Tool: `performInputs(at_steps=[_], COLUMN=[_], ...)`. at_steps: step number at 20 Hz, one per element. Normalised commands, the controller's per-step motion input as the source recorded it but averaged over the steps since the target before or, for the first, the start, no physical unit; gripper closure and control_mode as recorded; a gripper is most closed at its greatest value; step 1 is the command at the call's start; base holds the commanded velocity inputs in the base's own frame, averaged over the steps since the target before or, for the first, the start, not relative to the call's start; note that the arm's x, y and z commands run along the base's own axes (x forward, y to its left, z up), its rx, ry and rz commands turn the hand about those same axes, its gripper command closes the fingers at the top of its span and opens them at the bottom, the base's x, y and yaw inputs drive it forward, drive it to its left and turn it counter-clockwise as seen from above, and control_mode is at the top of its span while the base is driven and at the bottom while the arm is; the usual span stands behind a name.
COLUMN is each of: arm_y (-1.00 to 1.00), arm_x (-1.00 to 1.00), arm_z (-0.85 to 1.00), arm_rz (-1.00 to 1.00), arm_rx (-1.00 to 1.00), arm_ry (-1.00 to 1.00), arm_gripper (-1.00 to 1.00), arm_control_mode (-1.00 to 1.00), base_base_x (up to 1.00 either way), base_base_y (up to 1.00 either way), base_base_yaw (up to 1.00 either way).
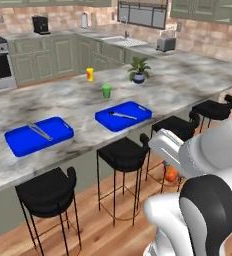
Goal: Gather the carrot and sweet potato from the fridge and place them on a tray on the dining counter. Then gather the fishs from the fridge and place them on the other tray.
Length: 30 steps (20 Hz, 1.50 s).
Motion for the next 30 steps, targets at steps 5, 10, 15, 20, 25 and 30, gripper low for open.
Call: performInputs(at_steps=[5, 10, 15, 20, 25, 30], arm_y=[0.0, 0.0, 0.0, 0.0, 0.0, 0.0], arm_x=[0.0, 0.0, 0.0, 0.0, 0.0, 0.0], arm_z=[0.0, 0.0, 0.0, 0.0, 0.0, 0.0], arm_rz=[0.0, 0.0, 0.0, 0.0, 0.0, 0.0], arm_rx=[0.0, 0.0, 0.0, 0.0, 0.0, 0.0], arm_ry=[0.0, 0.0, 0.0, 0.0, 0.0, 0.0], arm_gripper=[1.0, 1.0, 1.0, 1.0, 1.0, 1.0], arm_control_mode=[1.0, 1.0, 1.0, 1.0, 1.0, 1.0], base_base_x=[0.5, 0.63, 0.55, 0.48, 0.51, 0.54], base_base_y=[-0.21, -0.15, -0.22, -0.31, -0.3, -0.27], base_base_yaw=[0.35, 0.32, 0.32, 0.32, 0.31, 0.3])
